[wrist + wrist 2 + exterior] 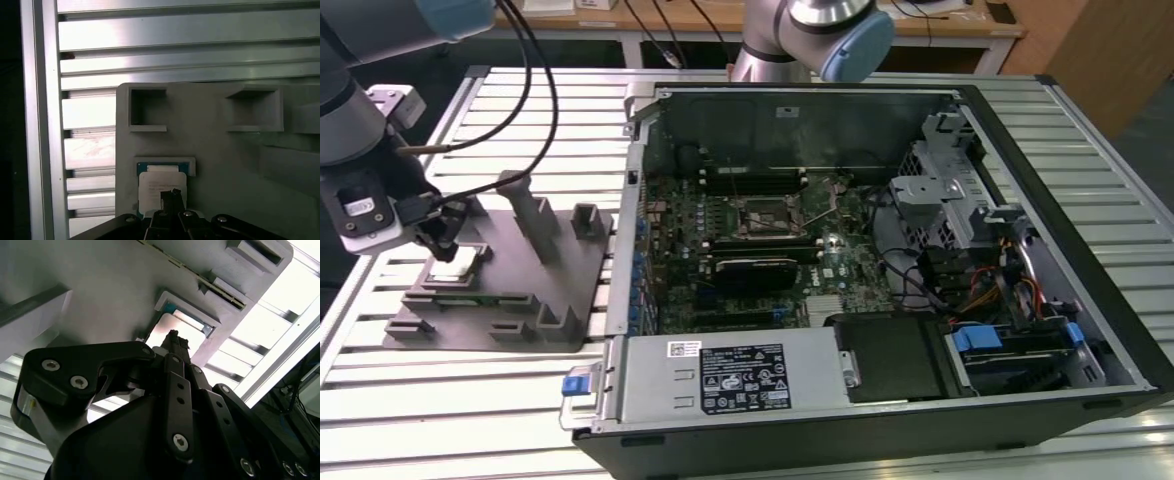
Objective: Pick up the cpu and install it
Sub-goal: 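Pick up the cpu and move it towards the insertion slot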
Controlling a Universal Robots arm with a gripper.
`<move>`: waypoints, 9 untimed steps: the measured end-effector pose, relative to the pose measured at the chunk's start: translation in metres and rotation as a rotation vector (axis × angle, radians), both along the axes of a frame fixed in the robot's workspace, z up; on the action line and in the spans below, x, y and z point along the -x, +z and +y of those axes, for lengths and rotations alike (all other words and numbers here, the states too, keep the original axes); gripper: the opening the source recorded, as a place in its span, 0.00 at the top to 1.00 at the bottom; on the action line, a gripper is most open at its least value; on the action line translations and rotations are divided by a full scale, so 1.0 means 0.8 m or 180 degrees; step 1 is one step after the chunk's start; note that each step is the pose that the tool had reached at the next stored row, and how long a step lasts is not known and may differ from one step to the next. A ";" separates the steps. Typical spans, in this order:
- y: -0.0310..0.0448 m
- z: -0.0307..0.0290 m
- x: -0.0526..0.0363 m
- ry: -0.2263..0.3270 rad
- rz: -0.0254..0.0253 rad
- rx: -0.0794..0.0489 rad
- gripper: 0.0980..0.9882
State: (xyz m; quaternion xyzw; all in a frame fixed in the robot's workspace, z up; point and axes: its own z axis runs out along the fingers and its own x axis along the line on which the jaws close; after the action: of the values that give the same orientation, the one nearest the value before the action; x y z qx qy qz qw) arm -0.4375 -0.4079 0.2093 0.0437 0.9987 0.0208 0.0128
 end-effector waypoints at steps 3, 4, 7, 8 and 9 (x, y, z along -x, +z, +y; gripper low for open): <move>-0.0048 -0.0003 0.002 -0.0021 0.0001 0.0003 0.99; -0.0063 -0.0003 0.002 -0.0029 0.0001 0.0003 0.99; -0.0098 -0.0003 0.003 -0.0050 0.0001 0.0003 0.99; -0.0107 -0.0003 0.003 -0.0059 0.0001 0.0003 0.99; -0.0115 -0.0003 0.004 -0.0069 0.0000 0.0003 0.99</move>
State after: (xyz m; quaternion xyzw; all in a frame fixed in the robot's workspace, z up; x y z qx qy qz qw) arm -0.4404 -0.4081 0.2001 0.0545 0.9982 0.0202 0.0130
